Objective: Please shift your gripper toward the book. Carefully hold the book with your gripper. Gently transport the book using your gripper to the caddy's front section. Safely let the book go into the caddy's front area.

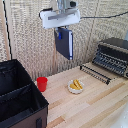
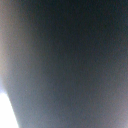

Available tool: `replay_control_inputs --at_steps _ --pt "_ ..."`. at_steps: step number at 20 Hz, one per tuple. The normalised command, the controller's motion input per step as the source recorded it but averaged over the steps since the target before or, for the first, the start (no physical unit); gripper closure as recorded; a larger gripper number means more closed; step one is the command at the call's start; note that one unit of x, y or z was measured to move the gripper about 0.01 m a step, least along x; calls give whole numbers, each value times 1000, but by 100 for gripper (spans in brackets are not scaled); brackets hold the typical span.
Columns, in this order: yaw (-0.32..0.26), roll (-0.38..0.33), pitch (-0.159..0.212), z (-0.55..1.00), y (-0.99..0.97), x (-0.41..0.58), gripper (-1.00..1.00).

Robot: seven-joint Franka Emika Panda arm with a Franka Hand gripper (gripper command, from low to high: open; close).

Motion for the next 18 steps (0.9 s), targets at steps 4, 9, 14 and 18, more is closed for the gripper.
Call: replay_control_inputs --at_steps 4,9,14,18 --pt "-251 -2 -12 503 325 -87 100" --pt "-210 -7 -13 360 553 -18 100" --pt "-173 -3 -11 279 697 0 100" --pt "-167 -2 -1 244 703 0 100"
